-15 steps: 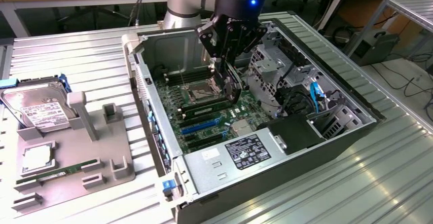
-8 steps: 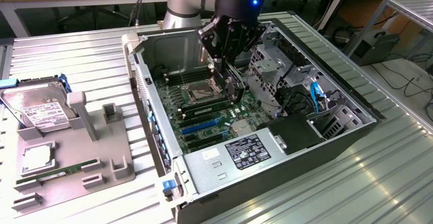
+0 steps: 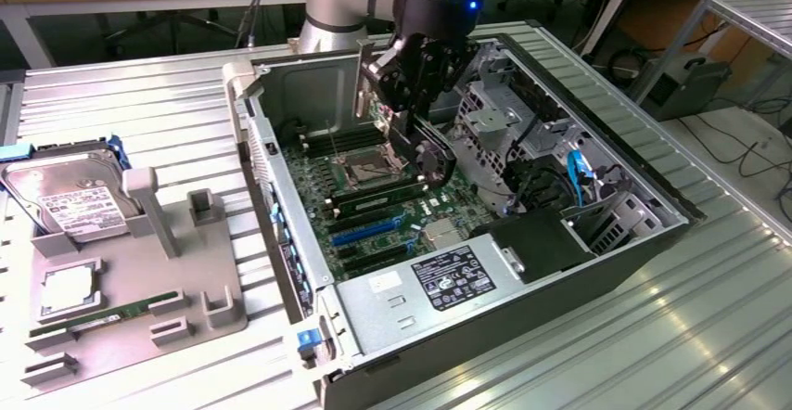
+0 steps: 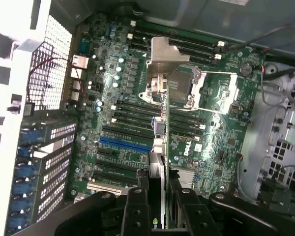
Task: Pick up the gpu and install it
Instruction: 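Insert the gpu into the slot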
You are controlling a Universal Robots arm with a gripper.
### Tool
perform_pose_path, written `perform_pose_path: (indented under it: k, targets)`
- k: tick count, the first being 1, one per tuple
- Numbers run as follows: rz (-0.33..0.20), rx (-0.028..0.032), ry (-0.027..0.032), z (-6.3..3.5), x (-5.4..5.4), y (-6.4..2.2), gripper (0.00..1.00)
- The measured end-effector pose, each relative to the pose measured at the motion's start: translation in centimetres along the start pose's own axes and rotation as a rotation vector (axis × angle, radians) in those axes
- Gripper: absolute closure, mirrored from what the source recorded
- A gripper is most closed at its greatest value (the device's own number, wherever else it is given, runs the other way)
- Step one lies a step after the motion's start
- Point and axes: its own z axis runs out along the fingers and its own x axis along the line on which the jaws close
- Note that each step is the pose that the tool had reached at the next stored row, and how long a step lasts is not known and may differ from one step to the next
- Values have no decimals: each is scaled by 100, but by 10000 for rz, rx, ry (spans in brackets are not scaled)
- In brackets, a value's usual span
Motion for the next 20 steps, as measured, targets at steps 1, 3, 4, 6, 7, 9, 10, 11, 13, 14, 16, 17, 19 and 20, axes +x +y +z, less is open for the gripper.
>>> perform_pose_path:
  k: [1, 3, 4, 6, 7, 9, 10, 11, 13, 14, 16, 17, 19, 20]
  targets:
    - [-247, -35, -12, 6, -1, 0, 74]
    - [-704, -97, -34, 19, -1, 0, 74]
    - [-1081, -140, -48, 28, -1, 0, 74]
    - [-1575, -175, -63, 43, -1, 1, 74]
    - [-1773, -180, -65, 48, -1, 1, 74]
    - [-2165, -182, -66, 60, -1, 1, 74]
    - [-2362, -183, -68, 66, -1, 1, 74]
    - [-2546, -183, -68, 71, -1, 1, 74]
    - [-2944, -184, -70, 83, -1, 1, 74]
    - [-3113, -185, -70, 88, -1, 1, 74]
    - [-3532, -185, -71, 100, -1, 1, 74]
    - [-3708, -186, -73, 105, -1, 1, 74]
    - [-4072, -187, -75, 116, -1, 1, 74]
    - [-4297, -188, -75, 122, -1, 2, 74]
